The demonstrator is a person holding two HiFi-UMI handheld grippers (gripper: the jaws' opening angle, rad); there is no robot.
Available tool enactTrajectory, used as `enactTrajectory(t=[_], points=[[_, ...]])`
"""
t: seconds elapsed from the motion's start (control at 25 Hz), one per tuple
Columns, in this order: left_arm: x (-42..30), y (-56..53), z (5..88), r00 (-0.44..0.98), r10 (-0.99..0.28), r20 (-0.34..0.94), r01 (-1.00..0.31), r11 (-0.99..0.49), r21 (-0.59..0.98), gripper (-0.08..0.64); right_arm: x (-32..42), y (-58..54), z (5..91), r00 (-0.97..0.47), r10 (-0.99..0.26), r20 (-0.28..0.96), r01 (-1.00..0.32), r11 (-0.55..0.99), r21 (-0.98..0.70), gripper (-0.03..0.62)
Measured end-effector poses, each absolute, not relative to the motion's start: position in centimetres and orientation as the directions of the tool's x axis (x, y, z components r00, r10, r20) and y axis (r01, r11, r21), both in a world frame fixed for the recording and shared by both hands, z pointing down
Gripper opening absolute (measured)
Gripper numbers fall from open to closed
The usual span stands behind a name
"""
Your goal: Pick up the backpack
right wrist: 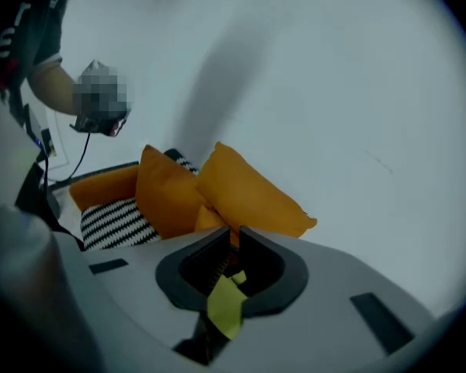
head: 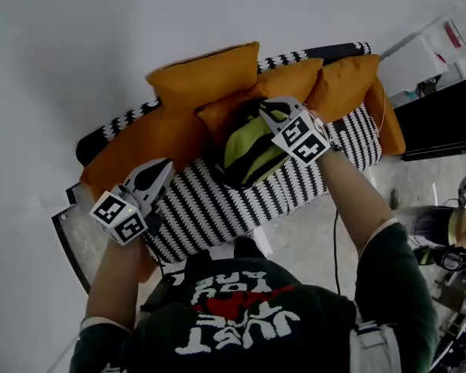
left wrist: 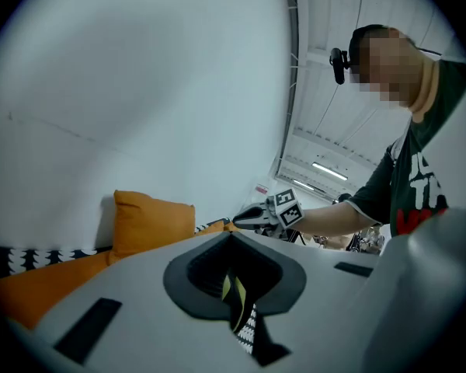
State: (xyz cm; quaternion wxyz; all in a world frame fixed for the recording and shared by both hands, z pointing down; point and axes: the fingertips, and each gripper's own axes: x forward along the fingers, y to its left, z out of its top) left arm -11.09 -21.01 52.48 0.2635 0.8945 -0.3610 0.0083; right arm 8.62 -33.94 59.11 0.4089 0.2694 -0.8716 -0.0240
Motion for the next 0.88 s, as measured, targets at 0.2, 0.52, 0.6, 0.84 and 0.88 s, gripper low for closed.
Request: enactTrajectory(t=[0.2,0.52,0.6,0.84,0.88], points=[[-9.9,-21.6,55.7,0.766,-0.61,0.204,-0.622,-0.622,0.476,0.011,7.6,-36.1,65.2,-0.43,-0.428,0.795,-0.245,0.903,0.354,0.11],[-9.9,-20.6,59.5,0.785,-0.581,0.214,-0.599,-0.627,0.499,0.011,6.7,-38.3,71.3,-0.279,-0.372,0.885,0.01,0.921,0.39,0.196],[-10.2,-20.5,60.2,0.782,-0.584,0.217,-0.601,-0.617,0.508,0.011,6.7,-38.8,72.4,-0.235,-0.37,0.899,0.066,0.917,0.394,0.204],[-10.7,-19.7,60.9,0.779,-0.585,0.225,-0.603,-0.602,0.522,0.011,6.5,-39.8,75.0,-0.151,-0.359,0.921,0.124,0.917,0.378,0.21],[-10.8,-19.7,60.9,0.778,-0.586,0.226,-0.605,-0.602,0.521,0.011,6.5,-40.1,75.3,-0.144,-0.36,0.922,0.123,0.918,0.378,0.21]])
